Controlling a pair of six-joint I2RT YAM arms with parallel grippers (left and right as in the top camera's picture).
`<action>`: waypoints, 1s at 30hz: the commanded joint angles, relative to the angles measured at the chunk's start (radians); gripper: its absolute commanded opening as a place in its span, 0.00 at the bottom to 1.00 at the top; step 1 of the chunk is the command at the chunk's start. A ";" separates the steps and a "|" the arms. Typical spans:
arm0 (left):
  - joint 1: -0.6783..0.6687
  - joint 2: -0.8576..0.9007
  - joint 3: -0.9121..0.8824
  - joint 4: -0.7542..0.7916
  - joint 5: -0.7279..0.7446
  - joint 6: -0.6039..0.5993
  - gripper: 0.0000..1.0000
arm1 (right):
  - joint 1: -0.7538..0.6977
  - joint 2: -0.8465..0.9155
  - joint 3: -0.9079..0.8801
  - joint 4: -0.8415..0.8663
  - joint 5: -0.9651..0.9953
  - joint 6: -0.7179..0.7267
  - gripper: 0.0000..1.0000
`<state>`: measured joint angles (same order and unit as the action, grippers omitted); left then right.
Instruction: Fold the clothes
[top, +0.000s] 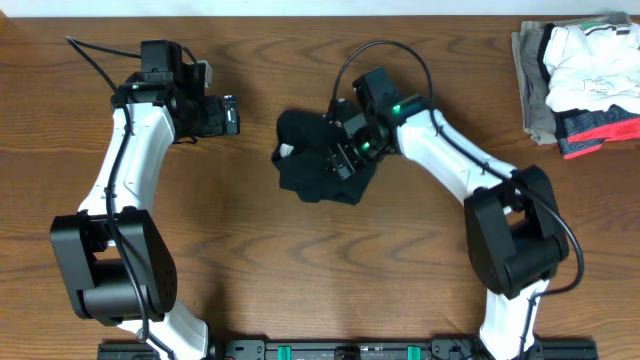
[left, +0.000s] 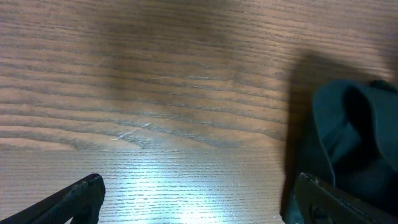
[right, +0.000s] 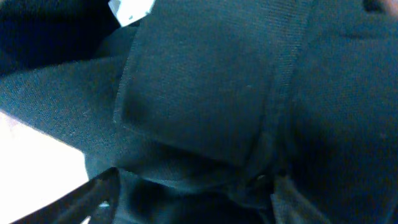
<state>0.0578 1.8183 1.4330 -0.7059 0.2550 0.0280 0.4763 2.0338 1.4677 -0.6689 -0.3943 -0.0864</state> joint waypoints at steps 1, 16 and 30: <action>0.002 -0.008 0.009 0.000 -0.006 0.017 0.98 | 0.017 0.041 -0.122 0.059 0.162 -0.078 0.99; 0.002 -0.008 0.009 0.000 -0.006 0.017 0.98 | 0.014 0.138 -0.131 0.120 0.153 -0.109 0.99; 0.002 -0.008 0.009 0.000 -0.006 0.017 0.98 | 0.006 -0.038 0.141 -0.320 0.095 -0.043 0.99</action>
<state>0.0578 1.8183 1.4330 -0.7055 0.2550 0.0307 0.4881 2.0487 1.5780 -0.9512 -0.2764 -0.1936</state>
